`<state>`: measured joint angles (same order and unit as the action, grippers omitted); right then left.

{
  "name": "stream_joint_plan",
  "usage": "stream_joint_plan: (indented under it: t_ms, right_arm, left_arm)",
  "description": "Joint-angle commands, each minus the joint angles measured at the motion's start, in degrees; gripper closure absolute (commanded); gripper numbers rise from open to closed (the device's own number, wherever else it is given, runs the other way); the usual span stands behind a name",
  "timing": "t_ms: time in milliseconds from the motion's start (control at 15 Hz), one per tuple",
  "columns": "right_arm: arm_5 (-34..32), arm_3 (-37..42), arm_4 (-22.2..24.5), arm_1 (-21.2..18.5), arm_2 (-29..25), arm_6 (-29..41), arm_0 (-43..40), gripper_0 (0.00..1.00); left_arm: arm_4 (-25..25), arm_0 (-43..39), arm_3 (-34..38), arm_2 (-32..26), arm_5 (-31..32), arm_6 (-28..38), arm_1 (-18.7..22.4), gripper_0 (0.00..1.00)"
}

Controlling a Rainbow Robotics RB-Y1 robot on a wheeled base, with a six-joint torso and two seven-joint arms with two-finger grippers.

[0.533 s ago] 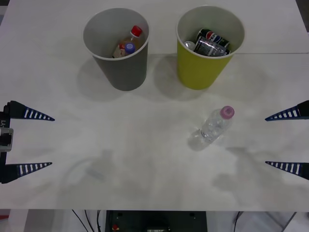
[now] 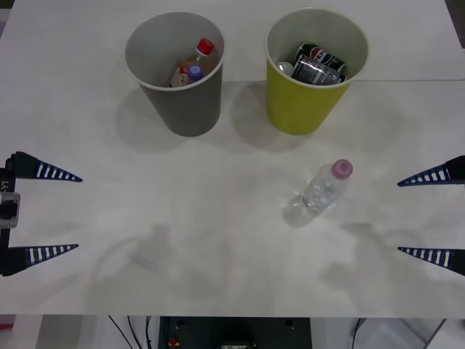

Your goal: Put the can into the green bin and the plastic bottle into the gray bin

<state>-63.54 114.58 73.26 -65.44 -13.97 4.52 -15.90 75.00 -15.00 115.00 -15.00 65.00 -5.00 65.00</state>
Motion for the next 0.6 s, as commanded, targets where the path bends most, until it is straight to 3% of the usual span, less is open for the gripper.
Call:
stream_joint_plan:
  t_ms: [67, 400, 600]
  right_arm:
    - [0.3, -2.6, -1.1, 3.2, -0.3, -1.1, 0.0, 0.00]
    - [0.3, -7.4, -3.2, 7.3, -0.5, -4.6, 0.1, 0.00]
    - [0.3, -10.8, -3.5, 11.6, -1.1, -10.2, 0.8, 0.00]
  left_arm:
    - [0.0, 0.0, 0.0, 0.0, 0.0, 0.0, 0.0, 0.00]
    - [0.0, 0.0, 0.0, 0.0, 0.0, 0.0, 0.0, 0.00]
    - [0.0, 0.0, 0.0, 0.0, 0.0, 0.0, 0.0, 0.00]
